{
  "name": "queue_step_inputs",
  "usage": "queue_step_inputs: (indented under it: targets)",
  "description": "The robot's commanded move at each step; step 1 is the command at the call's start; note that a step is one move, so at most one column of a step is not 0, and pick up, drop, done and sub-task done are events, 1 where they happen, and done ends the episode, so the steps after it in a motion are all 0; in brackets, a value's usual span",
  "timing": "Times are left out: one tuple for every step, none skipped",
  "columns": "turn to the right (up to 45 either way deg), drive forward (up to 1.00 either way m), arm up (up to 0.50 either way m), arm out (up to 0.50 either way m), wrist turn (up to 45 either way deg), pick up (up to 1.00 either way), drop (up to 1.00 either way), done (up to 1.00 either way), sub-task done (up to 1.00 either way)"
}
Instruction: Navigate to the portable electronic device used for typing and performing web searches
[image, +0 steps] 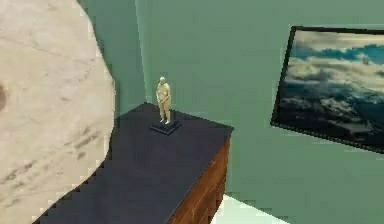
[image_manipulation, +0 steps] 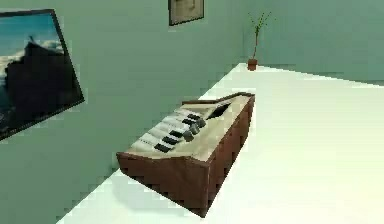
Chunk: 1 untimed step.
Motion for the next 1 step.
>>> queue_step_inputs:
  targets:
    - [45.0, 0.0, 0.0, 0.0, 0.0, 0.0, 0.0, 0.0, 0.0]
